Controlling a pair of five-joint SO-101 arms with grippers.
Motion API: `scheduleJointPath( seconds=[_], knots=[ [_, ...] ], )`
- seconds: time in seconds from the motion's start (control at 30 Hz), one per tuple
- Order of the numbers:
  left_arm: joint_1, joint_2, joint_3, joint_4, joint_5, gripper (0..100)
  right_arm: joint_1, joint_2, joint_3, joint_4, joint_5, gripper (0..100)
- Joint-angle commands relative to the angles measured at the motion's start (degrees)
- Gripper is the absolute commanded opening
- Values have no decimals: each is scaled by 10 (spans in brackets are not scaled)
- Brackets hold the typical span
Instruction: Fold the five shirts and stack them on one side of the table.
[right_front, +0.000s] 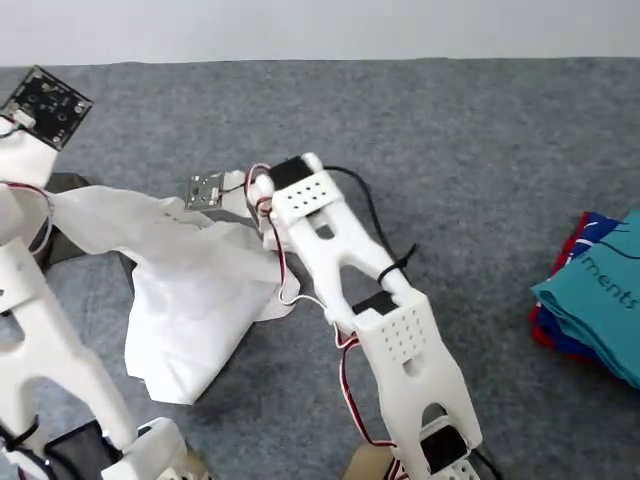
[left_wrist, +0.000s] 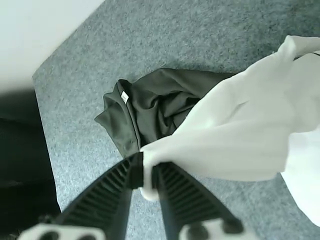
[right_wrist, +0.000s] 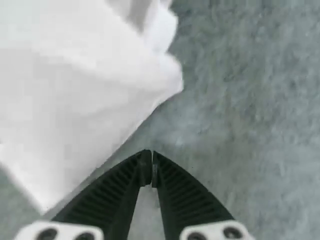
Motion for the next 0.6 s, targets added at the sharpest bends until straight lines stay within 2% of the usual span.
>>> scheduleJointPath(
  seconds=[0.0, 0.07, 0.27, 0.57],
  knots=[
    [10, 0, 0, -16, -3, 3, 5, -73, -19, 28, 3, 15],
    [12, 0, 0, -16, -3, 3, 5, -80, -19, 27, 3, 26],
    [11, 0, 0, -15, -3, 3, -18, -80, -20, 10, 0, 217],
    [-13, 0, 0, -12, -3, 3, -58, -13, -20, -74, 28, 227]
  ],
)
